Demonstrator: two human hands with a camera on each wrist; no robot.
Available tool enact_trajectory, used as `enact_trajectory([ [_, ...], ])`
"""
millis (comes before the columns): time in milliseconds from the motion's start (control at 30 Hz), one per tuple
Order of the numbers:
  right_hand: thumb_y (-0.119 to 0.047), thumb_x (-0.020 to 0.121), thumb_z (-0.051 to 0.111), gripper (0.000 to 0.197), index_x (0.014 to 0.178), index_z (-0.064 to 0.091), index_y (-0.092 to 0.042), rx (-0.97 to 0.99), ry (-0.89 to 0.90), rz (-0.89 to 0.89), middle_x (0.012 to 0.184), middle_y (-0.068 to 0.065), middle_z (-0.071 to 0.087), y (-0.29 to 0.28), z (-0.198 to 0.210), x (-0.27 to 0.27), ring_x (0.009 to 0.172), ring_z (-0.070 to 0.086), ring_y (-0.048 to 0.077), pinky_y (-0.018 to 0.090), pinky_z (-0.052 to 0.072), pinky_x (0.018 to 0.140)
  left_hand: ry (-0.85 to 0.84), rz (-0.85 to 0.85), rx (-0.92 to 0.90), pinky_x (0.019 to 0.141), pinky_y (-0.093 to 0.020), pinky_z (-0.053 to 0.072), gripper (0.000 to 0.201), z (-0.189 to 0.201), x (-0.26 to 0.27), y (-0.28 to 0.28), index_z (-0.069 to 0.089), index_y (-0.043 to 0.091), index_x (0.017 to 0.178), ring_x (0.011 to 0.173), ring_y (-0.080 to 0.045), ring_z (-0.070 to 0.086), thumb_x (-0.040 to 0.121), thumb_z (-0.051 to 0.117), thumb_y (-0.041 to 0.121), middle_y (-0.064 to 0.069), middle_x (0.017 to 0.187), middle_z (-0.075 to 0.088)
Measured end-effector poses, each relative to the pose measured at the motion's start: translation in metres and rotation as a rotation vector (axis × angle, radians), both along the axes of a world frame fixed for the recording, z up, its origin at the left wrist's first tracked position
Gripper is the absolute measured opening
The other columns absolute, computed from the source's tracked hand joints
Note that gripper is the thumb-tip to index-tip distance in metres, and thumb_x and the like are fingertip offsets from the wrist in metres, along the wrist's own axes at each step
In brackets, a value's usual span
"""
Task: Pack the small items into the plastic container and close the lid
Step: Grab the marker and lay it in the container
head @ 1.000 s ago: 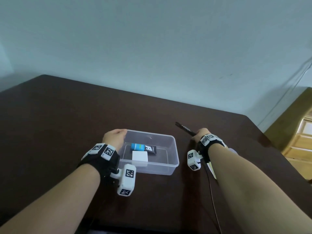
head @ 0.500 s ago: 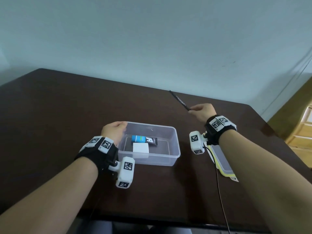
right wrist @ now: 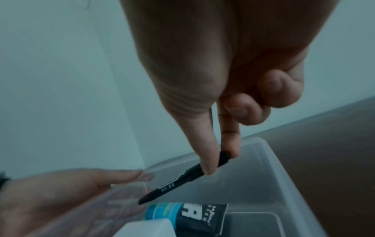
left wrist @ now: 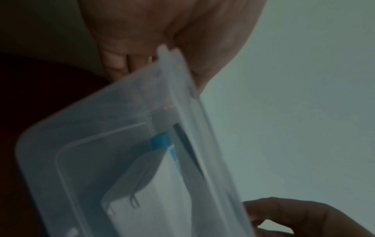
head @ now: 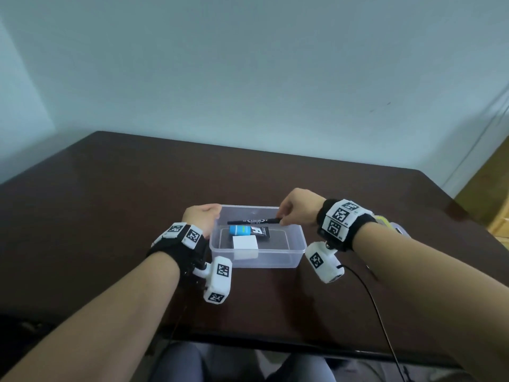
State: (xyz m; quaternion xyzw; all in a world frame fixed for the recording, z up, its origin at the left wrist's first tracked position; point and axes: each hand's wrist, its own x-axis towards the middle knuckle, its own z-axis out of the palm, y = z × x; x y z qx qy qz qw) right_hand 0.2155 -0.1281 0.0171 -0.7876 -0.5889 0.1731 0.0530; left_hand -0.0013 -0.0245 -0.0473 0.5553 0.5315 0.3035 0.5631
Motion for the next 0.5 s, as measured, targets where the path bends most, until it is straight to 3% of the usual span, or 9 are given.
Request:
enact_trajectory([
  [100,-0.026,0.082,0.076,0.017,0.098,0.080,-0.022,-0.069,-0.054,0.020,0.087,-0.010,0.070,0.007,-0.005,-0.008,0.083,0.064,0.013,0.026,0.048,0.074,0.029,-0.003,-0.010,0.043,-0.020,0.037,0.020,0.003,-0.001,0.000,0.078,0.021,0.104,0.053,-0.017,0.056,0.093,0.061,0.021,-0.009,0.093,0.075],
  [233,-0.026,0.081,0.076,0.023,0.104,0.079,-0.020,-0.135,-0.109,0.044,0.096,-0.005,0.075,0.012,-0.012,-0.018,0.085,0.066,0.015,0.028,0.050,0.072,0.014,0.007,-0.019,0.051,-0.023,0.040,0.028,0.005,-0.001,-0.003,0.076,0.016,0.116,0.071,-0.026,0.061,0.094,0.060,0.023,-0.012,0.105,0.077],
  [367,-0.025,0.077,0.077,0.029,0.106,0.078,-0.023,-0.144,-0.140,0.049,0.092,-0.010,0.071,0.009,-0.017,-0.020,0.087,0.067,0.015,0.027,0.053,0.075,-0.001,0.013,-0.011,0.061,-0.024,0.046,0.027,0.003,-0.001,-0.004,0.076,0.015,0.115,0.077,-0.024,0.064,0.094,0.062,0.022,-0.010,0.111,0.076],
  [400,-0.022,0.078,0.077,0.029,0.107,0.077,-0.023,-0.130,-0.124,0.052,0.091,-0.010,0.070,0.008,-0.018,-0.020,0.088,0.067,0.015,0.026,0.052,0.075,-0.004,0.008,-0.005,0.067,-0.027,0.053,0.028,0.002,-0.002,-0.004,0.075,0.015,0.117,0.085,-0.025,0.068,0.093,0.062,0.023,-0.008,0.115,0.076],
  [433,-0.019,0.079,0.075,0.029,0.108,0.077,-0.022,-0.096,-0.088,0.048,0.090,-0.010,0.068,0.006,-0.018,-0.019,0.088,0.067,0.014,0.025,0.051,0.074,-0.003,0.003,-0.004,0.081,-0.032,0.057,0.030,0.001,-0.003,-0.004,0.073,0.016,0.120,0.098,-0.026,0.070,0.093,0.063,0.023,-0.006,0.119,0.074],
  [500,-0.015,0.082,0.072,0.025,0.107,0.077,-0.019,0.041,0.020,0.013,0.087,-0.010,0.066,0.003,-0.014,-0.010,0.080,0.065,0.008,0.019,0.048,0.068,0.000,-0.002,0.000,0.099,-0.041,0.053,0.035,-0.001,-0.005,-0.003,0.070,0.017,0.126,0.112,-0.025,0.067,0.092,0.065,0.024,-0.003,0.126,0.071],
])
